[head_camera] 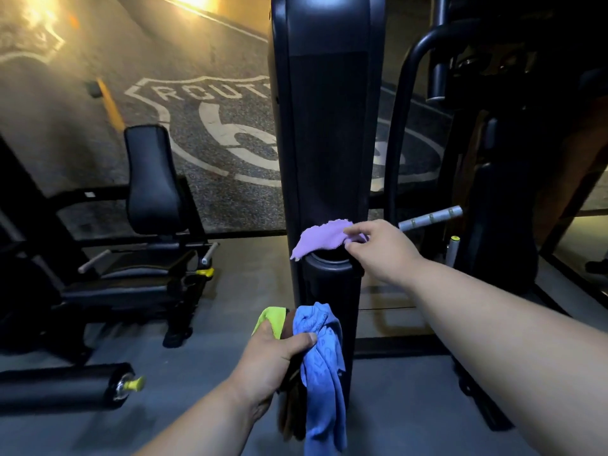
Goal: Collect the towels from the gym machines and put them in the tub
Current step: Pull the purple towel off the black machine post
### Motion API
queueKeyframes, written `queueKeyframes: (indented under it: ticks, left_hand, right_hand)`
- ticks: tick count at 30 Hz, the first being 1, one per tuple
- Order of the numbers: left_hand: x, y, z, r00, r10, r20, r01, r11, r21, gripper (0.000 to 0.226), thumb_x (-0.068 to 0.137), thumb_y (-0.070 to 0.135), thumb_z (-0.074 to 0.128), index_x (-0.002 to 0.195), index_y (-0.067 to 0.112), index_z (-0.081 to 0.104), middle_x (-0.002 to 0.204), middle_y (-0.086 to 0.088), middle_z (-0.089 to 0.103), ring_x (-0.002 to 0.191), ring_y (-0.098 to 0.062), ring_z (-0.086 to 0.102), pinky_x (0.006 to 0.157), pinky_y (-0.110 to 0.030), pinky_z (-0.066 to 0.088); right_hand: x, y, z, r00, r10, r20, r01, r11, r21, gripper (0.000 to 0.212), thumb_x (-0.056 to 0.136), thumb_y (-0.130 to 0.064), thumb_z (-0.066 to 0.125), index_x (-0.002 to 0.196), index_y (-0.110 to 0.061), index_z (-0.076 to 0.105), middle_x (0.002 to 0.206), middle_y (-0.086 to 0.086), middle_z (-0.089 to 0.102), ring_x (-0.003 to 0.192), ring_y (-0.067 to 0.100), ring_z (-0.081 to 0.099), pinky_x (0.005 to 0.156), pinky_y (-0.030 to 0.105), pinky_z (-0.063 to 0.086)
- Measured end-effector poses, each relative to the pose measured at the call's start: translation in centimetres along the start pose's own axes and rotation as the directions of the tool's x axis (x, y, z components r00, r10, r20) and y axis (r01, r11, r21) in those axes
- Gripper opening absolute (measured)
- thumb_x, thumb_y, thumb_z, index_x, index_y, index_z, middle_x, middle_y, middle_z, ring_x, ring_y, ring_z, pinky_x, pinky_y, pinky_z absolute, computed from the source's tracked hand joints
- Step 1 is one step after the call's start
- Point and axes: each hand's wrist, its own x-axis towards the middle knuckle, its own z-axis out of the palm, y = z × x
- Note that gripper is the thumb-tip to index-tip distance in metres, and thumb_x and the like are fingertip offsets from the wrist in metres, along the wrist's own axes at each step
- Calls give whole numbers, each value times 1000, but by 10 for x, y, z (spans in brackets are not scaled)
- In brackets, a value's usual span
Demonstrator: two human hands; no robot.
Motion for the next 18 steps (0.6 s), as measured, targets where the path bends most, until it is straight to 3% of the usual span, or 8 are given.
queueKeyframes:
  ticks: [2,5,9,12,14,18]
  left_hand:
    - [-1,-2,7,1000,0,-23,0,1000,-9,36,93,-7,74,126,-6,60,106,-25,84,81,-28,84,61,-28,64]
    - [0,-6,16,998,-8,-54,8,1000,-4,38,92,-2,77,127,-4,63,105,-22,85,88,-31,84,65,-30,64]
    - [-7,-6,26,997,-19,-77,18,1000,-13,35,92,0,77,124,-4,65,101,-20,86,78,-27,83,55,-26,60]
    - [-10,-6,28,997,-21,-80,21,1000,-7,35,93,3,77,124,-4,66,100,-20,85,73,-26,82,48,-23,55]
    - [-8,-8,28,997,-17,-75,16,1000,-8,37,92,5,78,127,-3,66,105,-20,85,85,-31,84,56,-27,60]
    - [-2,-10,34,998,1,-64,-3,1000,-25,43,90,5,81,129,-1,65,109,-20,85,101,-39,83,81,-40,66]
  right_hand:
    - [2,4,-2,1000,6,4,-6,1000,18,14,83,-41,67,90,-35,77,105,-9,75,99,13,70,94,36,57]
    - [3,8,-6,999,13,-32,-11,998,67,16,88,-31,67,73,-26,70,78,-8,71,84,18,70,85,38,59]
    - [3,14,-12,999,0,-35,6,984,176,8,88,-24,63,82,-28,67,80,-6,73,82,22,72,85,44,61]
    - [2,20,-18,1000,18,16,-22,963,270,24,78,-19,61,97,-31,69,75,-2,75,75,25,74,84,46,63]
    - [-3,22,-24,997,29,67,-45,967,250,34,77,-17,61,109,-27,69,71,2,76,68,26,75,79,39,64]
    - [-23,26,-38,987,12,162,-55,963,264,8,85,-10,62,89,-10,69,61,13,72,50,30,65,56,39,55]
